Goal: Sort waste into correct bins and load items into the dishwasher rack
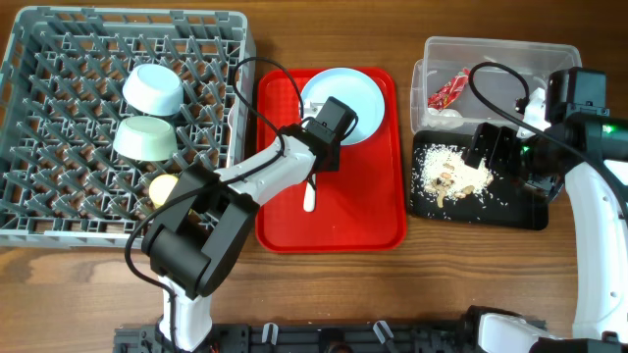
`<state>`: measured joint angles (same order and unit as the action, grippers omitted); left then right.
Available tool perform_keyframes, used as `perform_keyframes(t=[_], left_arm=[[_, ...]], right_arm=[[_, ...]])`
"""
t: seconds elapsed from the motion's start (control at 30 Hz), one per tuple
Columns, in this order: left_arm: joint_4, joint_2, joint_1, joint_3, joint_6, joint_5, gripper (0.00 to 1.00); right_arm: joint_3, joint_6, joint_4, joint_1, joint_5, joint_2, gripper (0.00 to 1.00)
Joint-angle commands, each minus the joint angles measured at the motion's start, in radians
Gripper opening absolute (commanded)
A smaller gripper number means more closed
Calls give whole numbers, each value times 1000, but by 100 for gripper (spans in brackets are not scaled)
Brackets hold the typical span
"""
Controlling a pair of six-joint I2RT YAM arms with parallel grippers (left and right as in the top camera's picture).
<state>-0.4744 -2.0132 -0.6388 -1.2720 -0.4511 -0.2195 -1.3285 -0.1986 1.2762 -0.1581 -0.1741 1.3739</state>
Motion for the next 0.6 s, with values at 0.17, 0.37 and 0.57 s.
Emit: perform_keyframes(t=[0.17, 0.37, 0.57], left_arm=[[-30, -19, 2, 9, 2, -3, 33], [-70, 55, 2, 9, 2, -3, 29], [-146, 172, 2, 6, 80, -3, 30]], right_arm=[[-8, 16, 4, -2, 18, -20, 100], [-8, 16, 4, -2, 18, -20, 100], [-8, 16, 4, -2, 18, -20, 100]])
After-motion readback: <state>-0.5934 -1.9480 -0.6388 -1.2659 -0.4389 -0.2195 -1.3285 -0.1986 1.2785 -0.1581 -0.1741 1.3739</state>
